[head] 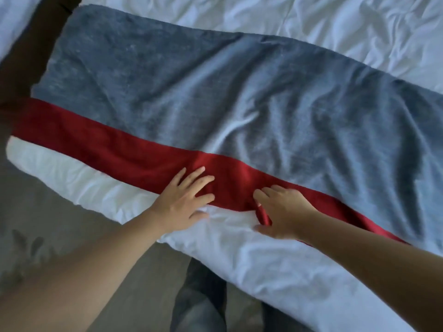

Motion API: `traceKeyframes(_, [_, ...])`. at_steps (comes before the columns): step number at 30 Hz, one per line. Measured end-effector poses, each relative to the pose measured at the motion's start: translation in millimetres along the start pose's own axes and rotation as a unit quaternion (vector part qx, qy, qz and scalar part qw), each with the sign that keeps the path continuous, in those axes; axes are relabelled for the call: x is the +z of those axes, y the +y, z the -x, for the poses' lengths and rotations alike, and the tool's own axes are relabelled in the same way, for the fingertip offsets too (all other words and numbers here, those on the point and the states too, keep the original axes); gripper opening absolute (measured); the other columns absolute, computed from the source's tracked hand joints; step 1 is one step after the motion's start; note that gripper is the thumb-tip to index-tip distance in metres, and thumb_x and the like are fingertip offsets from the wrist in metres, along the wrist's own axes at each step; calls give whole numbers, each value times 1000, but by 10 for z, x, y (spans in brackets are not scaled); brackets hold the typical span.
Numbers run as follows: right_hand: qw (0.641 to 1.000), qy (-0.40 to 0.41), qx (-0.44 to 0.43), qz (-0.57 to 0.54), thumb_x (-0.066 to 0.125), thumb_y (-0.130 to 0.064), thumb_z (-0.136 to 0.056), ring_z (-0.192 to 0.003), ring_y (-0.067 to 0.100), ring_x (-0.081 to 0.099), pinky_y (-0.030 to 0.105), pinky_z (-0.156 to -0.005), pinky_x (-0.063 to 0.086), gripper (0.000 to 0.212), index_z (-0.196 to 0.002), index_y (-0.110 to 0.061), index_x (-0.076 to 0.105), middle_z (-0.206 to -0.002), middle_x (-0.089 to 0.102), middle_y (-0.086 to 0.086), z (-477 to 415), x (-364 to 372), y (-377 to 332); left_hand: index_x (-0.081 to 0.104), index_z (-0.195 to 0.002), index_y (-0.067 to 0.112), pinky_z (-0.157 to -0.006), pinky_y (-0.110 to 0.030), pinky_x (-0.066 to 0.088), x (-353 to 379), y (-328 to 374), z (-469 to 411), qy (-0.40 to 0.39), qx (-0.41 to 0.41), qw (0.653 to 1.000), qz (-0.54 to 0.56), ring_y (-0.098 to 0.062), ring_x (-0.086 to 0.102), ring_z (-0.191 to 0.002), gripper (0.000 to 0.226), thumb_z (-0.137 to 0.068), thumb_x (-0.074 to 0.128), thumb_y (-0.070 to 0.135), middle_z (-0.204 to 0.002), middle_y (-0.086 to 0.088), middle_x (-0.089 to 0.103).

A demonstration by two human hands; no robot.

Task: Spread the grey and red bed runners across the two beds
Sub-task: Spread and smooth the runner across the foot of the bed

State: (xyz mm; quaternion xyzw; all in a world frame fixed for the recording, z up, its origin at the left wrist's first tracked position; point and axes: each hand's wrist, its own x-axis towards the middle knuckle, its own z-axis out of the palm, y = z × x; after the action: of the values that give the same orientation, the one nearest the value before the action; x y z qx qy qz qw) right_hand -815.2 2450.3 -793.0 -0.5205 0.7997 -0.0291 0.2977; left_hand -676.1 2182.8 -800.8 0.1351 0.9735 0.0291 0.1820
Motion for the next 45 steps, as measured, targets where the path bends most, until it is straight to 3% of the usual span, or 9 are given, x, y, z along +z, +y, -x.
traceKeyframes(3, [999, 13, -6, -41, 59, -42, -83, -89, 22, 63, 38, -72, 53, 49, -125, -23, 45, -93, 63, -4, 109, 59, 18, 71, -87, 21, -104, -58, 44, 48, 2, -33, 62, -12, 998, -9, -35, 48, -139, 7, -87, 74, 28, -137, -8, 61])
traceKeyframes(6, [996, 24, -23, -79, 60, -28, -80, -77, 23, 65, 36, -64, 53, 54, -132, -22, 46, -83, 64, -2, 174, 85, 19, 68, -85, 17, -104, -57, 45, 133, -31, -74, 92, 8, 996, -11, -36, 49, -137, 15, -94, 60, 27, -134, -9, 61])
traceKeyframes(13, [993, -26, -73, -86, 53, -36, -87, -91, 12, 60, 26, -70, 42, 52, -138, -33, 48, -96, 61, -14, 161, 247, -116, 65, -83, 20, -110, -57, 42, 214, -340, 142, 68, 109, 992, 0, -32, 48, -139, 15, -84, 79, 23, -130, -4, 63])
traceKeyframes(18, [994, 31, -61, -80, 47, -53, -98, -107, 12, 56, 31, -89, 51, 43, -136, -33, 53, -118, 57, -11, 262, 434, -169, 68, -112, 23, -114, -56, 35, 189, -348, 224, 90, 107, 990, 29, -30, 40, -145, 27, -101, 51, 41, -149, -7, 50])
traceKeyframes(24, [971, 214, 77, -69, 62, -27, -96, -107, 26, 53, 42, -91, 52, 30, -125, -21, 66, -124, 53, 5, 638, 701, 96, 54, -144, 27, -116, -63, 23, 83, 293, -223, 120, 67, 989, 50, -33, 26, -152, 52, -99, 50, 54, -162, -9, 34])
traceKeyframes(32, [963, 168, 209, 30, 44, -44, -100, -149, 31, 26, 47, -109, 31, 55, -154, -35, 37, -164, 25, 8, 1542, 946, 800, 6, -160, 36, -118, -67, -6, 167, 2035, -1207, -24, 133, 991, 19, -42, -23, -151, 100, -81, 42, 84, -165, -15, -25])
traceKeyframes(37, [919, 164, 359, -10, 27, -63, -100, -156, 27, 4, 48, -121, 21, 65, -160, -42, 12, -170, -1, 5, 2024, 1178, 1091, 7, -159, 43, -115, -72, -1, 193, 2409, -1361, -27, 165, 986, -29, -50, -21, -149, 78, -93, 41, 67, -167, -11, -22])
traceKeyframes(41, [897, 185, 397, -54, 19, -63, -101, -156, 23, 3, 47, -124, 14, 63, -160, -42, 8, -170, -1, 0, 2282, 1372, 1204, 0, -159, 45, -115, -74, 1, 253, 2498, -1330, -27, 183, 982, -47, -53, -17, -148, 70, -97, 32, 55, -168, -9, -18])
traceKeyframes(45, [887, 196, 414, -65, 21, -51, -105, -156, 21, 7, 48, -124, 15, 57, -160, -43, 9, -170, 9, -2, 2475, 1499, 1296, -1, -158, 46, -110, -80, 5, 324, 2458, -1279, -32, 227, 971, -60, -55, -16, -147, 83, -97, 53, 39, -168, -5, -18])
